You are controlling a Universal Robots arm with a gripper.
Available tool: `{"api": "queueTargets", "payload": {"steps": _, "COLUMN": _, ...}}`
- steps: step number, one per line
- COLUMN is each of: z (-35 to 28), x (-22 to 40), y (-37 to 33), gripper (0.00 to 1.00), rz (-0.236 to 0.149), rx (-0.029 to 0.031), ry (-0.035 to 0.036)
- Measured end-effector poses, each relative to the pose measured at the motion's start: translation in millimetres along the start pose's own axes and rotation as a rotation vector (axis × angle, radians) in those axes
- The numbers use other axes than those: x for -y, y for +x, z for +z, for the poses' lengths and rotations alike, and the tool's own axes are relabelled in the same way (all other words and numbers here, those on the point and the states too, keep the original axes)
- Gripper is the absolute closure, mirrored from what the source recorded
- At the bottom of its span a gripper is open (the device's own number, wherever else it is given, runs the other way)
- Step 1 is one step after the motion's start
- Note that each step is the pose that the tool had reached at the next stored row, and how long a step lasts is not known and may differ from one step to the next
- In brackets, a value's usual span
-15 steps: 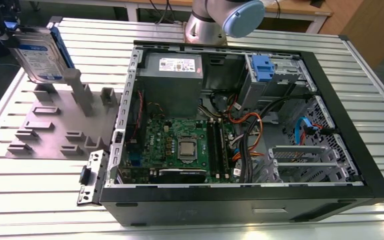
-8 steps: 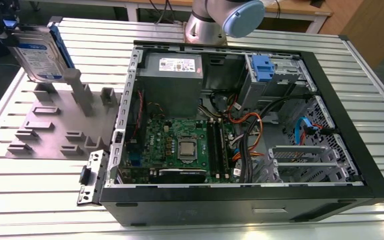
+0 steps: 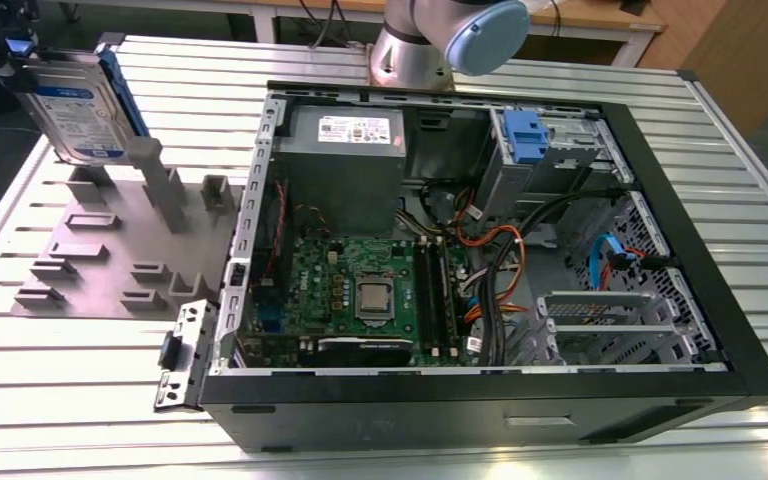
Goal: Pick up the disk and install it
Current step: 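Pick up the disk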
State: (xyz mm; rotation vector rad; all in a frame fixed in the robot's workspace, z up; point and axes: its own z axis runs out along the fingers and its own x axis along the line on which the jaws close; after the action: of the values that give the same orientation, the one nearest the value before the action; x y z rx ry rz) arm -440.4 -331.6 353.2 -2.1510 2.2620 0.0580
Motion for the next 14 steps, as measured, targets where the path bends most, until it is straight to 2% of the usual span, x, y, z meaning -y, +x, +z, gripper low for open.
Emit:
{"api": "queueTargets", "payload": {"steps": 6, "z": -0.3, "x": 0.0, "y": 0.0, "gripper": 0.64, "rz": 0.0, "rx": 0.0, "ry": -0.0001}}
{"api": "queueTargets", "payload": {"steps": 14, "z": -5.6, "x": -0.1, "y": -0.2, "gripper": 0.64, "rz": 0.0, "rx": -0.0001, "ry": -0.0001}}
